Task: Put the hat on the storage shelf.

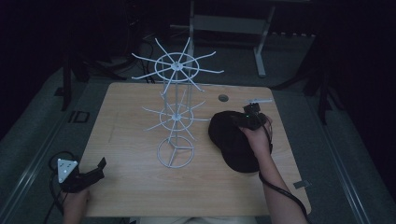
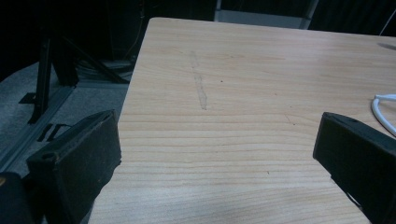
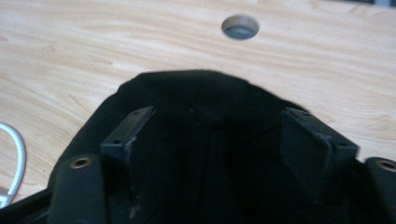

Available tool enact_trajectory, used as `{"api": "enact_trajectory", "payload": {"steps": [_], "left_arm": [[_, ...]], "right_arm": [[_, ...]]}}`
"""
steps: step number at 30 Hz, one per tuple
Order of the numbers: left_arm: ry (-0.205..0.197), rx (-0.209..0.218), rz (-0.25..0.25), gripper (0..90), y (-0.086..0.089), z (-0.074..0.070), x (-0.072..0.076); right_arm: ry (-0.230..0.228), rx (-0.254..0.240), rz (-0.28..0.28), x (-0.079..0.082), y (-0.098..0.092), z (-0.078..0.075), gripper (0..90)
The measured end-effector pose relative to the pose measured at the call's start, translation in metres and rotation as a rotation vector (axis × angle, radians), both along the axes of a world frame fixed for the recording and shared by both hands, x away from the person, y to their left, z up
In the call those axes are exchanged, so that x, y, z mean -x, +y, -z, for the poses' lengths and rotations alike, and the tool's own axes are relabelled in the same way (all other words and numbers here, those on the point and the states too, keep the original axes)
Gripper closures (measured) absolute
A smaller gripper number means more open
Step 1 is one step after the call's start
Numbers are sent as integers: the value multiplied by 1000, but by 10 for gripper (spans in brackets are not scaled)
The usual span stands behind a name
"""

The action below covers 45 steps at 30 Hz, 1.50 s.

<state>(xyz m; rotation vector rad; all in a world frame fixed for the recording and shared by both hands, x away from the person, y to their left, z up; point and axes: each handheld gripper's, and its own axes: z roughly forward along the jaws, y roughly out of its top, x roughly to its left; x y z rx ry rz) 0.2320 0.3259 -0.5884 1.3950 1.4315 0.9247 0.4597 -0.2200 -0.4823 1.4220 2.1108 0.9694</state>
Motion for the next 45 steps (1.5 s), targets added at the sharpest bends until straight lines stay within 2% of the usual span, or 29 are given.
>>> {"api": "enact_trajectory", "payload": {"steps": [3, 4, 5, 8, 12, 13, 14, 16, 20, 21, 22, 24, 25, 26, 27, 28, 33, 35, 45], "left_arm": [[-1, 4, -3, 14, 0, 0, 0], [-1, 4, -3, 15, 0, 0, 0], [-1, 4, -3, 15, 0, 0, 0], [0, 2, -2, 14, 0, 0, 0], [2, -1, -3, 15, 0, 0, 0], [2, -1, -3, 15, 0, 0, 0], [2, 1, -4, 15, 0, 0, 0], [1, 1, -4, 14, 0, 0, 0], [1, 3, -4, 15, 0, 0, 0], [2, 2, -5, 15, 0, 0, 0], [2, 2, -5, 15, 0, 0, 0], [2, 2, -6, 15, 0, 0, 0], [2, 2, -6, 15, 0, 0, 0], [2, 2, -6, 15, 0, 0, 0], [1, 1, -6, 15, 0, 0, 0], [0, 2, -6, 14, 0, 0, 0], [1, 2, -5, 15, 0, 0, 0], [0, 3, -6, 14, 0, 0, 0], [2, -2, -7, 15, 0, 0, 0]], "right_arm": [[11, 27, 6, -3, 2, 5, 300], [39, 43, -1, -7, 5, 8, 308], [39, 43, -1, -7, 5, 8, 308], [74, 77, -3, -8, 9, 15, 418], [100, 90, -46, -7, 12, 20, 666], [100, 90, -46, -7, 12, 20, 666], [102, 97, -55, -6, 12, 22, 701], [105, 82, -69, -4, 9, 24, 768], [75, 68, -84, 3, 6, 22, 797], [46, 56, -94, 8, 4, 19, 813], [46, 56, -94, 8, 4, 19, 813], [5, 51, -97, 15, 2, 13, 823], [5, 51, -97, 15, 2, 13, 823], [-23, 50, -95, 19, 1, 8, 825], [-23, 50, -95, 19, 1, 8, 825], [-47, 36, -93, 23, -1, 3, 825], [-85, 32, -91, 33, -6, -7, 825], [-85, 32, -91, 33, -6, -7, 825], [-208, -32, -86, 65, -23, -38, 829]]}}
